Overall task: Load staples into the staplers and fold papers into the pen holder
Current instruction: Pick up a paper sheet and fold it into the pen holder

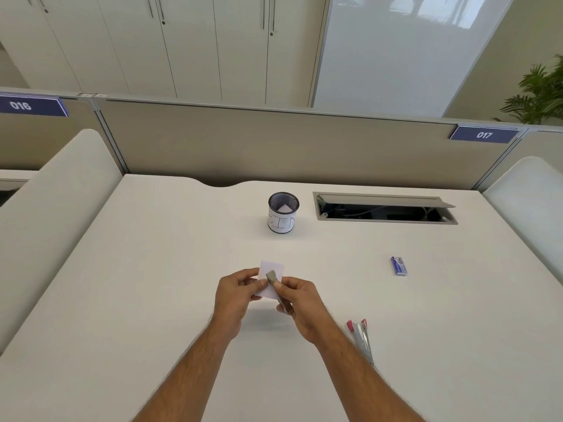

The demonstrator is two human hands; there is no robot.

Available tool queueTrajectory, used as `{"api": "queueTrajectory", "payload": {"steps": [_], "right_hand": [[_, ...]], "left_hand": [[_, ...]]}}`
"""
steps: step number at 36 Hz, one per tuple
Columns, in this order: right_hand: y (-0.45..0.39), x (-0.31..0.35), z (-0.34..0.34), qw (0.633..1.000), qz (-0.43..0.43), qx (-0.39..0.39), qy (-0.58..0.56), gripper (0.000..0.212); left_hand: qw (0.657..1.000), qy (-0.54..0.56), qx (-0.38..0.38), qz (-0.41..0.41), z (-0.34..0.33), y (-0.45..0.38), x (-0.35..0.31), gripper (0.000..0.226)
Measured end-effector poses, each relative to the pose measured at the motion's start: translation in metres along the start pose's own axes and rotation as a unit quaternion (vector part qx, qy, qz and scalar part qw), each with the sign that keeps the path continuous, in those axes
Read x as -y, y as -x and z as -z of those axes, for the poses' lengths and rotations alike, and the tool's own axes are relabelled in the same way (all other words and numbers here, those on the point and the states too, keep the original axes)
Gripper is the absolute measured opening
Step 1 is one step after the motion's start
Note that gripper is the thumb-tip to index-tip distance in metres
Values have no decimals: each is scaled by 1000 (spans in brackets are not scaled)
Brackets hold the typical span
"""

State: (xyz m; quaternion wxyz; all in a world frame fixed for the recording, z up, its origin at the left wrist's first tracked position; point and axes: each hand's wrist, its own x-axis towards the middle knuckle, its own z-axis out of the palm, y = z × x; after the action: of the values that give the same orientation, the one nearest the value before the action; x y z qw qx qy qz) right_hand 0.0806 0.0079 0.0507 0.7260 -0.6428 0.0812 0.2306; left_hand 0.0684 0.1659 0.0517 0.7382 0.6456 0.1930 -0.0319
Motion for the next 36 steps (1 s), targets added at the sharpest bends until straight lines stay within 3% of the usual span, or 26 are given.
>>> {"api": "queueTrajectory", "payload": {"steps": [10,14,17,20,27,31,36], "right_hand": [[-4,0,-1,999,5,-39,36,22],[-4,1,-1,997,16,-41,65,31],[-4,1,-1,995,23,-38,88,34],[-6,2,-1,993,14,-48,102,22],[-8,2,-3,991,11,-69,114,17],[-10,1,-4,989,10,-77,126,20],[-8,8,-4,992,7,-61,114,28]], "left_hand": [[1000,-12,17,17,-3,1,-2,9],[998,-5,21,63,-6,-3,-3,35],[998,-41,32,45,-7,-6,2,48],[998,-40,25,35,-9,-6,2,43],[998,-54,6,28,-12,-7,-3,30],[997,-75,-4,21,-13,-10,-2,30],[999,-24,0,37,-15,-5,-4,35]]}}
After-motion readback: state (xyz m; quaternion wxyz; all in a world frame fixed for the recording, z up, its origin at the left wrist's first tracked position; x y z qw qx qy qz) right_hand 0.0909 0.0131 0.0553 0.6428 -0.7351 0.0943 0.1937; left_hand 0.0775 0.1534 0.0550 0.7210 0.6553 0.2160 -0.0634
